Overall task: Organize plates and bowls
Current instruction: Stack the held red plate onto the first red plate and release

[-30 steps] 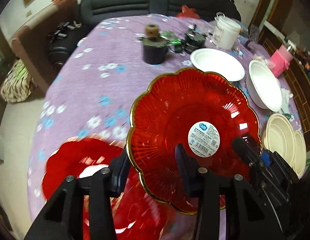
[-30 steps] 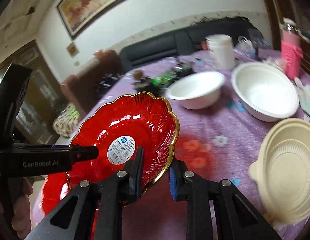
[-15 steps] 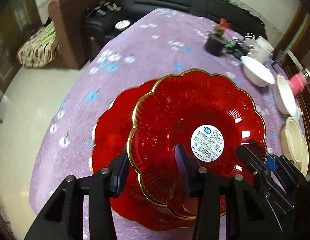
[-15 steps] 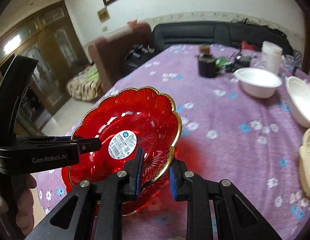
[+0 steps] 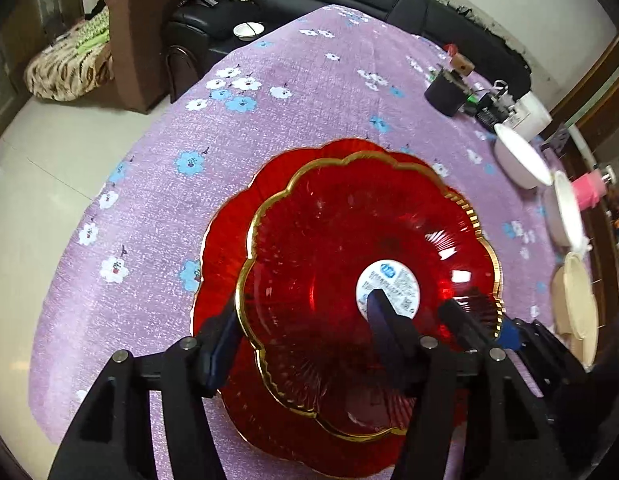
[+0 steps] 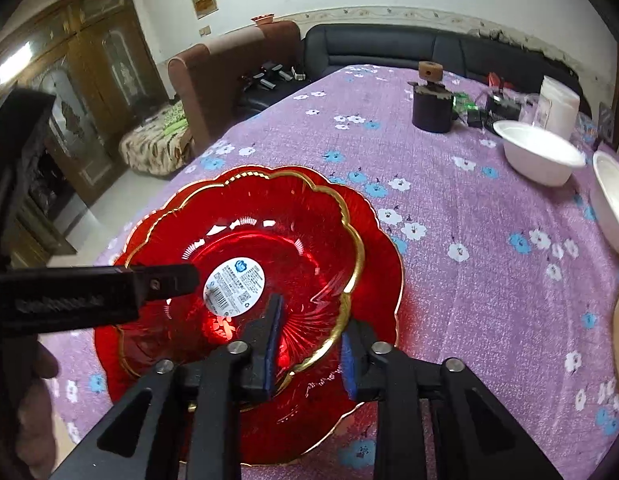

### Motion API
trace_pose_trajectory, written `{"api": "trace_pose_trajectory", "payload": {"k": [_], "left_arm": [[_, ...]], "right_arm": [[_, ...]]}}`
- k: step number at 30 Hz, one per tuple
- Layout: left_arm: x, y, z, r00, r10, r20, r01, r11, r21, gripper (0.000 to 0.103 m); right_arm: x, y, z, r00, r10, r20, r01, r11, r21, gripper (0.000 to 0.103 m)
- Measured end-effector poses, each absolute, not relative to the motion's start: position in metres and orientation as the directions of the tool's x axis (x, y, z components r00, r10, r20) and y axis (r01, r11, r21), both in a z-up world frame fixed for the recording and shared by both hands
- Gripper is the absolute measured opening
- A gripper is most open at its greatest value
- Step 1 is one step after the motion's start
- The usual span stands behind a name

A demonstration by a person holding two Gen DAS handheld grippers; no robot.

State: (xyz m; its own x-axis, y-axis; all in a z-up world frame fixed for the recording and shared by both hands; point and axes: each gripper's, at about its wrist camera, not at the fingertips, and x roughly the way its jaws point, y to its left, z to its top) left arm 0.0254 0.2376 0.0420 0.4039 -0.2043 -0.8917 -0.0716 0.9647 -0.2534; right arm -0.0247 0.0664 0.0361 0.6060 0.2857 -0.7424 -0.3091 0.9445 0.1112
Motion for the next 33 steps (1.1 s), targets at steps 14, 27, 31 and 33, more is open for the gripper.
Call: {"api": "trace_pose_trajectory", "payload": {"k": [14,27,31,33], "left_arm": [[0.016,0.265,0.046,0.420,-0.451,-0.788,-0.121,0.833,-0.541,0.069],[0.002,0.292,0.070,0.566,-0.422,-0.708,-0.144,0.795,-0.589,0.085],[-0.013,0.282,0.082,0.584,-0.344,-0.735,-0.126,0.857,-0.501,0.085],[-0.024,0.267,0.094,0.607,-0.280,-0.744,-0.098,0.902,-0.420,0.085]], "right_arm": [[-0.034,0.076,0.038,0.664,0.222,-0.714,-0.307,0.952,0.010,0.058],[-0.039,0.089,0.035,0.734,0.094,-0.673,-0.276,0.946,-0.169,0.063],[-0.054,0.077,0.052,0.775,0.106,-0.623,-0.256,0.954,-0.157,0.063],[-0.066,0.067,0.065,0.801,0.121,-0.586,-0.250,0.957,-0.145,0.065]]}}
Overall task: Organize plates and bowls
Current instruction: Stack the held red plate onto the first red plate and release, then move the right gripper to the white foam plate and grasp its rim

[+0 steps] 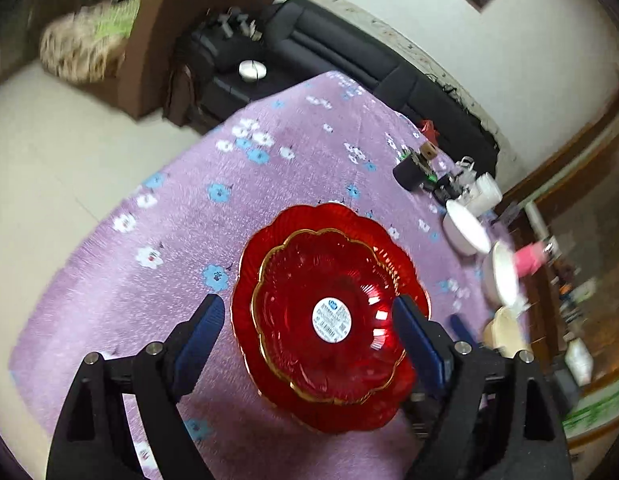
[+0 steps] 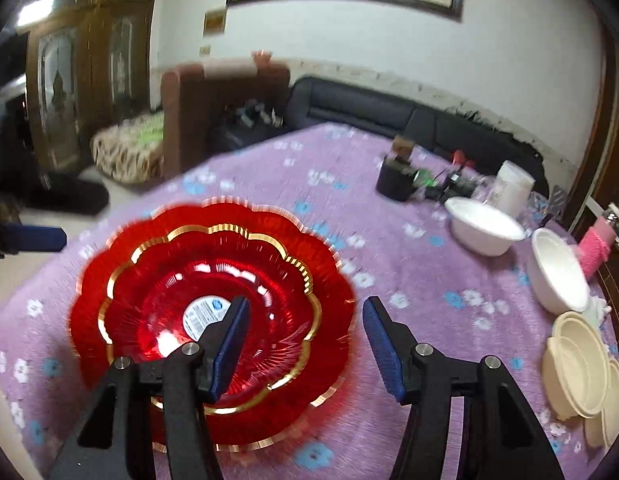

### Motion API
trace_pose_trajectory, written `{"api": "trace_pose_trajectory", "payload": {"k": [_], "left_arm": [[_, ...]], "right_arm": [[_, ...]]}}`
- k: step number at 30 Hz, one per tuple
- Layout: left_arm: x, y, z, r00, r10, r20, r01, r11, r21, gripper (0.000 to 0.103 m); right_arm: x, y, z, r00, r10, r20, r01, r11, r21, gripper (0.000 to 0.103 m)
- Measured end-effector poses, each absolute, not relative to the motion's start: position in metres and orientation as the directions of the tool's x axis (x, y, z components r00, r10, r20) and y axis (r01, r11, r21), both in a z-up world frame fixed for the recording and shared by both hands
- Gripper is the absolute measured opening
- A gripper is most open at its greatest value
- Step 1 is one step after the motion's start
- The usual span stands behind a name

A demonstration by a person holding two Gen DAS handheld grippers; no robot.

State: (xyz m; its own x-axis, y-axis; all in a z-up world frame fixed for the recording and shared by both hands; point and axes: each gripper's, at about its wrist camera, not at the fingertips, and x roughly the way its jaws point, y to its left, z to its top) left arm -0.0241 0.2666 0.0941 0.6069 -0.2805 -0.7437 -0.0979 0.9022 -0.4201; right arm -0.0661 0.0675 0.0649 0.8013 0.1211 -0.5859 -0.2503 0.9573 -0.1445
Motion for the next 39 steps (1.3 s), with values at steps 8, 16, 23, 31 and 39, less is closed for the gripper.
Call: {"api": "trace_pose_trajectory", "payload": {"k": [8,16,23,31,39], "left_arm": [[-0.058,0.200,0.119,0.659,-0.194,-0.727,0.038,0.974,-0.225,0.085],[-0.069,0.146,0.109,0.587,-0.250,-0.770,0.158,0.968,-0.194,0.085],[-0.062,0.123,0.111,0.559,-0.264,-0.786,0.193,0.963,-0.187,0.085],[-0.036,0.111,0.104,0.527,-0.293,-0.797,0.193,0.955,-0.224,0.085],[0.003,0.128,0.109,0.529,-0.292,-0.797,0.160,0.957,-0.244,0.085]], "right_arm": [[-0.080,0.002,0.064,0.747,0.117,-0.655,-0.195,0.980,-0.047,0.082],[-0.096,-0.110,0.075,0.763,0.017,-0.646,-0.007,1.000,0.018,0.082],[-0.089,-0.199,0.109,0.773,-0.039,-0.633,0.130,0.987,0.098,0.082],[-0.022,-0.213,0.124,0.730,0.200,-0.653,0.079,0.925,0.371,0.082],[0.073,-0.202,0.087,0.620,0.333,-0.711,0.200,0.808,0.554,0.082]]}}
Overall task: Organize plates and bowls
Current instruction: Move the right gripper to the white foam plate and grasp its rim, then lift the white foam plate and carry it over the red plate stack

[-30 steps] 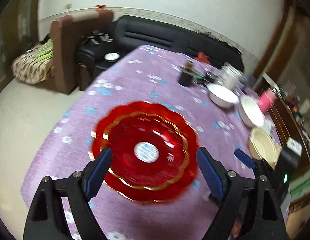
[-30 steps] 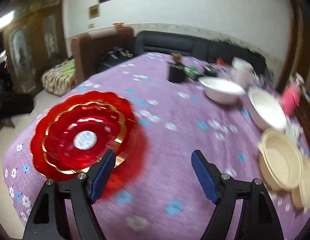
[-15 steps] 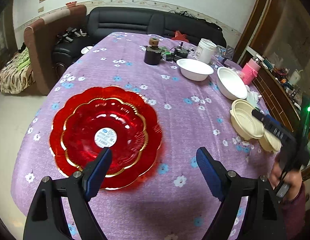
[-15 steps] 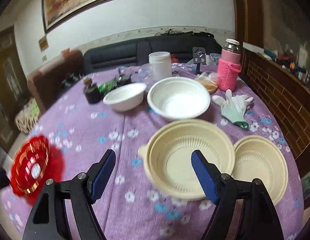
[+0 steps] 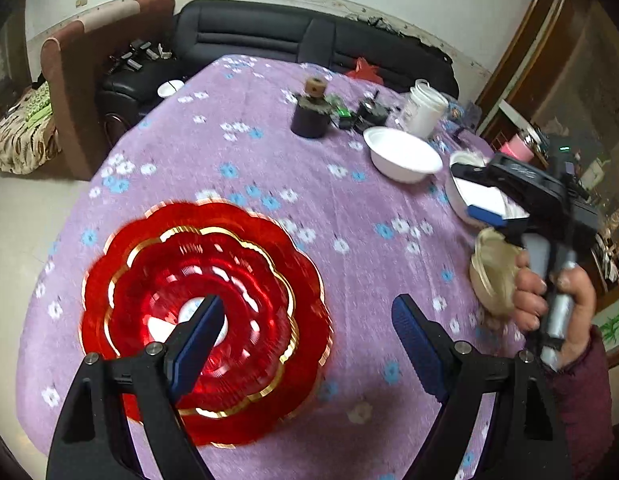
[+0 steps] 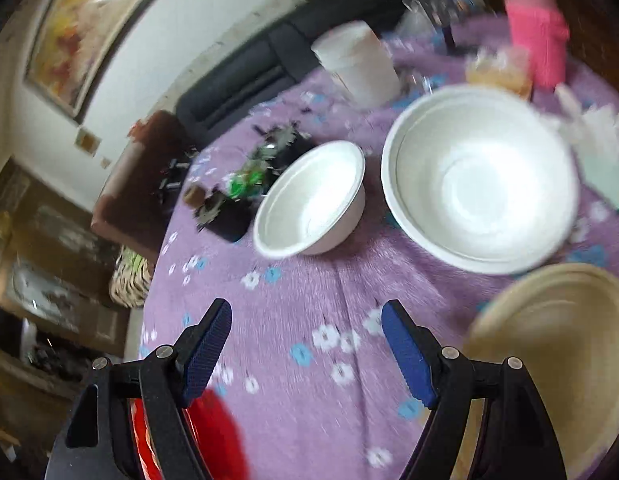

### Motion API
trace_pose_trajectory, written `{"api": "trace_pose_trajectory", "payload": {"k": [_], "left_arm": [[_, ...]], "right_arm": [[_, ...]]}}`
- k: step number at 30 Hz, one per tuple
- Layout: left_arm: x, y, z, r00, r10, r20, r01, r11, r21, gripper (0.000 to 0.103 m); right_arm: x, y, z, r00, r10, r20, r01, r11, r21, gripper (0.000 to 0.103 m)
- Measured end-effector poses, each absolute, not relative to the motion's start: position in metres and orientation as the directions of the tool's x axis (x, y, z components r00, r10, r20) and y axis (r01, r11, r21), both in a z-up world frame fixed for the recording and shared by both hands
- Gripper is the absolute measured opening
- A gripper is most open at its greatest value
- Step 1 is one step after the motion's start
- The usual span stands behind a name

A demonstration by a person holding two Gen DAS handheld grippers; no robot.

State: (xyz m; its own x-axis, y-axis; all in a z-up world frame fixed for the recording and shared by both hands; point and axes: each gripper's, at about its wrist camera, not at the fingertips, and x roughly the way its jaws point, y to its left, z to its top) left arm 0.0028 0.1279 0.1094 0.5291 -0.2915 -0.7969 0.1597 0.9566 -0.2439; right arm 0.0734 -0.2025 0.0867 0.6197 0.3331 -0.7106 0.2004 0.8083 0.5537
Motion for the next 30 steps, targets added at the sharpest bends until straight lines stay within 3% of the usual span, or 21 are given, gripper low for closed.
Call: {"api": "trace_pose_trajectory", "payload": {"k": [3,6,9,10,13,16,23,30], "left_arm": [[0.012,0.139,0.107,0.526,-0.308,-0.793,0.148,0.951,-0.271,0.085],[0.021,0.148,0.097,0.508,-0.318,-0.801,0.135,0.947,-0.290,0.085],[0.030,0.154,0.089,0.492,-0.318,-0.811,0.119,0.947,-0.299,0.085],[0.032,0.154,0.088,0.489,-0.319,-0.812,0.116,0.946,-0.302,0.085],[0.036,0.159,0.087,0.491,-0.321,-0.810,0.108,0.945,-0.308,0.085],[0.039,0.162,0.088,0.498,-0.321,-0.806,0.099,0.944,-0.314,0.085],[0.046,0.152,0.084,0.470,-0.340,-0.815,0.086,0.936,-0.340,0.085],[0.049,0.109,0.085,0.439,-0.331,-0.835,0.156,0.944,-0.292,0.085]], "right_arm": [[0.102,-0.204,0.073,0.599,0.320,-0.734,0.271,0.782,0.562,0.080],[0.128,-0.199,0.062,0.580,0.285,-0.763,0.313,0.787,0.531,0.072],[0.144,-0.195,0.050,0.562,0.267,-0.783,0.352,0.779,0.519,0.050],[0.146,-0.196,0.047,0.560,0.272,-0.783,0.358,0.772,0.525,0.035],[0.146,-0.198,0.037,0.559,0.287,-0.778,0.364,0.758,0.541,0.014],[0.138,-0.197,0.036,0.557,0.332,-0.762,0.328,0.755,0.569,0.009],[0.098,-0.181,0.034,0.429,0.447,-0.785,0.219,0.792,0.570,0.008],[0.037,-0.184,0.029,0.260,0.584,-0.769,0.173,0.755,0.632,0.008]]}}
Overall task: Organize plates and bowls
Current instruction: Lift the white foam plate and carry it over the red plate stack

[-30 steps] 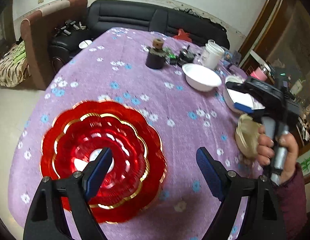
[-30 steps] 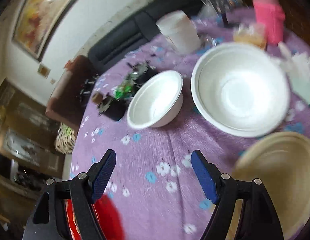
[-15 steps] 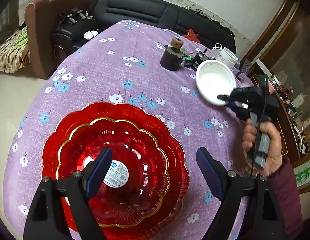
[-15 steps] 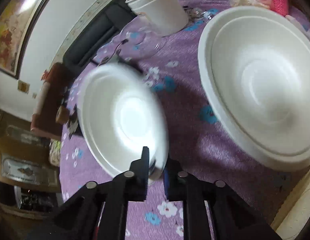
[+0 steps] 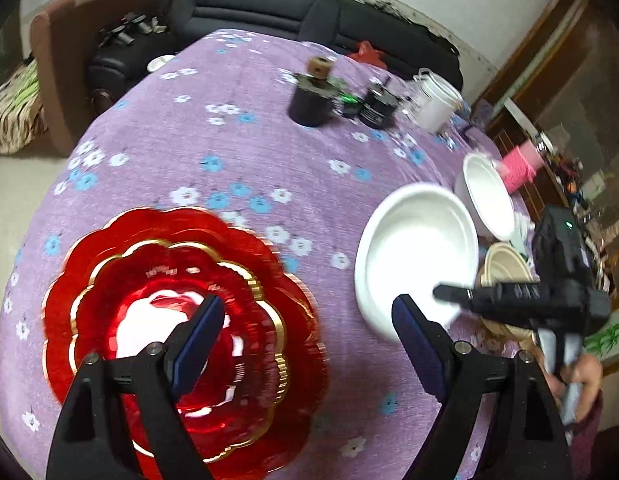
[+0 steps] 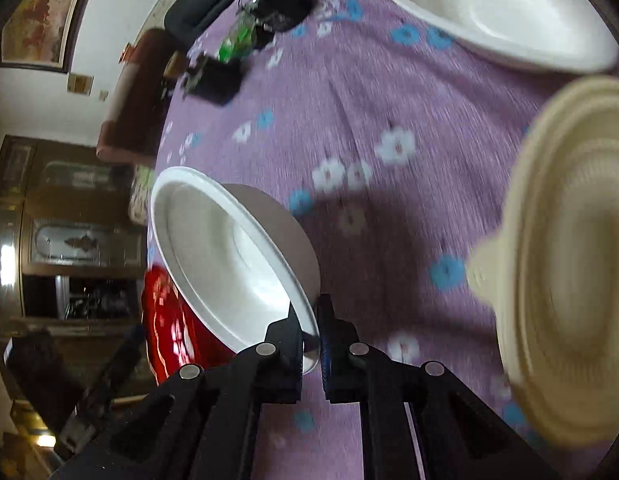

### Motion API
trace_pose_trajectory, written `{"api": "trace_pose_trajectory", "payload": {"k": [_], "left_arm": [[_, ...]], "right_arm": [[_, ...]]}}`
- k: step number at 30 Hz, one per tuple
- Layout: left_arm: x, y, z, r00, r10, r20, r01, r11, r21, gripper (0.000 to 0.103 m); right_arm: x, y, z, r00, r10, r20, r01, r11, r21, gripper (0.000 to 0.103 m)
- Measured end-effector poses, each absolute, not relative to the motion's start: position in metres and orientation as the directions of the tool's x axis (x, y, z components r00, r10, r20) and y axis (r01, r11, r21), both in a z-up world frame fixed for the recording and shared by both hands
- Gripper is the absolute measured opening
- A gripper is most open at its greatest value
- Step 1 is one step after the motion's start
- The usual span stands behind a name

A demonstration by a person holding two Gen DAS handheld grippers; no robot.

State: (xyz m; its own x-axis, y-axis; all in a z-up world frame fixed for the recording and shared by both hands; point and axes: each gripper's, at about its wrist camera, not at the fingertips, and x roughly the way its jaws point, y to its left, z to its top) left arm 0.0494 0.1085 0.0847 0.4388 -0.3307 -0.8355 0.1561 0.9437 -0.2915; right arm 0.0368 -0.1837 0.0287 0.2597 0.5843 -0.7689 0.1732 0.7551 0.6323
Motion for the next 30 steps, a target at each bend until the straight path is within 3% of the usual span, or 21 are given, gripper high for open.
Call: {"api": "trace_pose_trajectory", "payload": {"k": [9,10,11,12,13,14,23,30], "left_arm": [[0.053,0.053,0.064,0.340,-0.366,-0.866,0.226,0.926,-0.302,0.083],[0.051,0.048,0.065,0.341,-0.366,-0.866,0.240,0.924,-0.297,0.073],[0.049,0.044,0.065,0.339,-0.366,-0.867,0.258,0.922,-0.288,0.051],[0.046,0.038,0.065,0.327,-0.368,-0.870,0.280,0.917,-0.283,0.038],[0.044,0.035,0.064,0.309,-0.378,-0.873,0.296,0.910,-0.289,0.019],[0.042,0.035,0.063,0.301,-0.382,-0.874,0.296,0.908,-0.295,0.012],[0.009,0.078,0.087,0.416,-0.315,-0.853,0.250,0.942,-0.226,0.012],[-0.004,0.162,0.087,0.461,-0.216,-0.860,0.102,0.976,-0.191,0.013]], "right_arm": [[-0.010,-0.193,0.042,0.255,0.638,-0.726,0.104,0.729,0.677,0.008],[-0.013,-0.195,0.042,0.256,0.641,-0.724,0.104,0.726,0.680,0.008],[-0.017,-0.196,0.042,0.260,0.640,-0.723,0.106,0.725,0.680,0.008],[-0.016,-0.196,0.041,0.263,0.639,-0.722,0.110,0.724,0.681,0.008],[-0.017,-0.196,0.041,0.264,0.641,-0.721,0.115,0.721,0.683,0.008],[-0.018,-0.196,0.041,0.264,0.645,-0.718,0.119,0.717,0.687,0.008],[-0.015,-0.142,0.063,0.285,0.648,-0.706,0.034,0.729,0.683,0.009],[-0.008,-0.044,0.070,0.267,0.632,-0.727,-0.103,0.769,0.631,0.010]]}}
